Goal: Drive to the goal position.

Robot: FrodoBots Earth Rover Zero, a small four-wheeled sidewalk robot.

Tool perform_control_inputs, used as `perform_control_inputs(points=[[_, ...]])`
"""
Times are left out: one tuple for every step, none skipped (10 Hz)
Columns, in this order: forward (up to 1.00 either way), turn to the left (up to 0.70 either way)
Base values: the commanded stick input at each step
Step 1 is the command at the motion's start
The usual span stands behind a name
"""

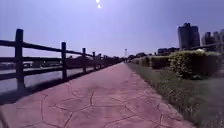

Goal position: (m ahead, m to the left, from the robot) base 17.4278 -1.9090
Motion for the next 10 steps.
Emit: perform_control_inputs(points=[[1.00,0.01],[1.00,0.01],[1.00,0.01],[1.00,0.01],[1.00,0.01],[1.00,0.01],[1.00,0.01],[1.00,0.01],[1.00,0.01],[1.00,0.01]])
